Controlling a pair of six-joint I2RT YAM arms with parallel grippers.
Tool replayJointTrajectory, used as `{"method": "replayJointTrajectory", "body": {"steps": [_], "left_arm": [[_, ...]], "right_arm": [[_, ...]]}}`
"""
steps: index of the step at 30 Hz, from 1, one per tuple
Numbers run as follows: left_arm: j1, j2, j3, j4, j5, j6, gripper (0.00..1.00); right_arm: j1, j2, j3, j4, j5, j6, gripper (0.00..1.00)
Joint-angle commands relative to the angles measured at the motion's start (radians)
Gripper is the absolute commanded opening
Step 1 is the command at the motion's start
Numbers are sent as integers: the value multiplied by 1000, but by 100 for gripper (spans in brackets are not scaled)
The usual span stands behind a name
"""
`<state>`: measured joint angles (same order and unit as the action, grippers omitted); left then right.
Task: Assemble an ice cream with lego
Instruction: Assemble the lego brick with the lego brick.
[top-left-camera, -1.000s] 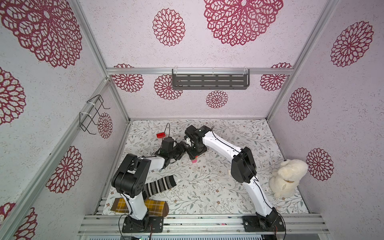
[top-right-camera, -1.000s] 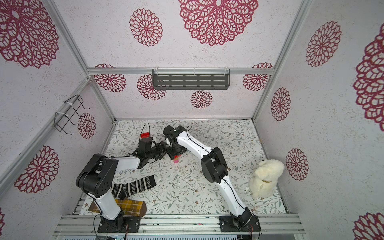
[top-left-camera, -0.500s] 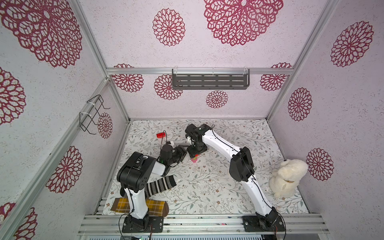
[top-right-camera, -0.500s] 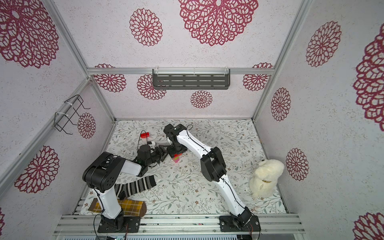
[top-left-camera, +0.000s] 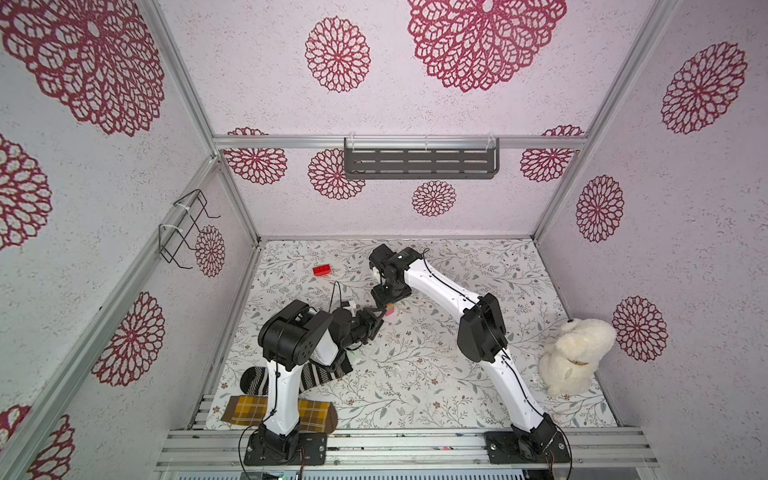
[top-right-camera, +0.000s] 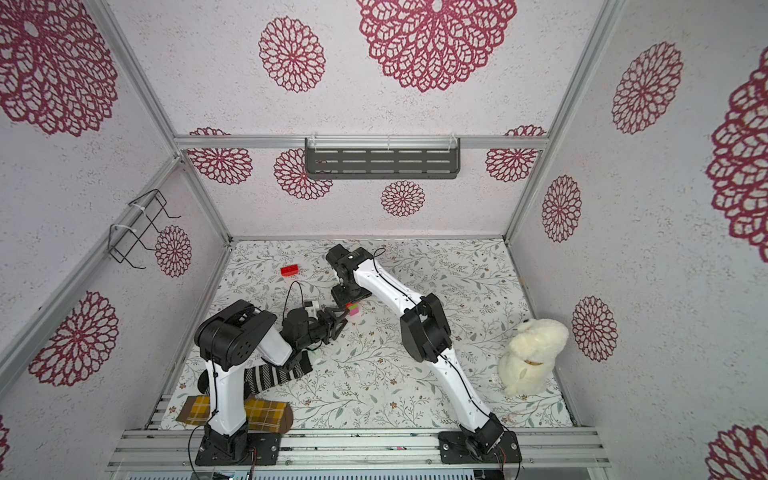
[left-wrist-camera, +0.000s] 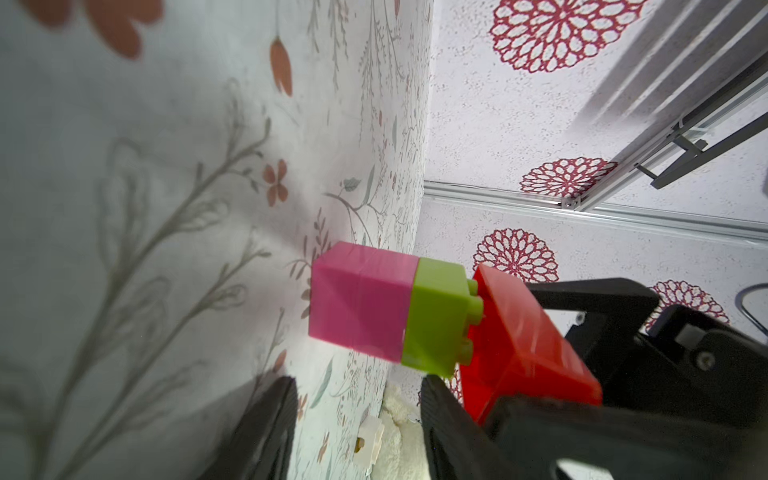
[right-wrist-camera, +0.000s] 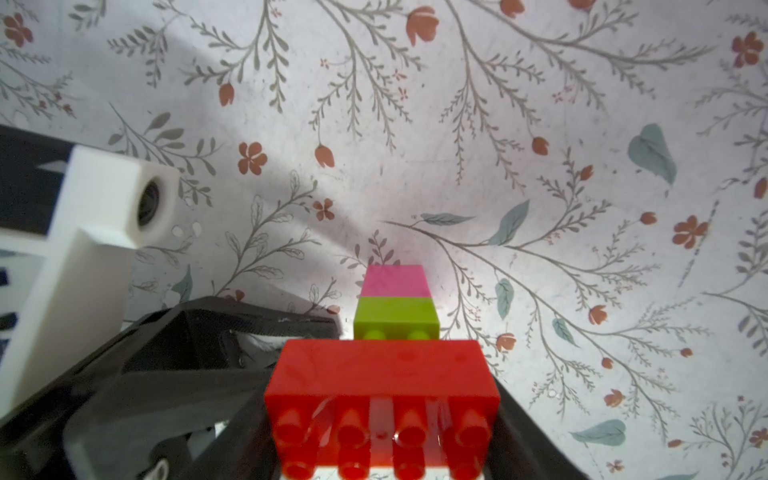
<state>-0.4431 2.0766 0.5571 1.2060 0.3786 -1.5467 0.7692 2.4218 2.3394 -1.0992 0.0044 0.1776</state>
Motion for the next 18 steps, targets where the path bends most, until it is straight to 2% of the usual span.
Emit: {"method": "replayJointTrajectory", "body": {"steps": [1,11,18], "left_arm": [[-16,-2,9,49,40,6,53],[-14,-58,-49,30,6,24,52],[-9,-151,-68,-53,-9,69,54]], "right_arm": [[27,40,10,0,-23,6,37],[14,71,15,-5,-24,10,41],[5,76,15,-3,-14,9,58]]}}
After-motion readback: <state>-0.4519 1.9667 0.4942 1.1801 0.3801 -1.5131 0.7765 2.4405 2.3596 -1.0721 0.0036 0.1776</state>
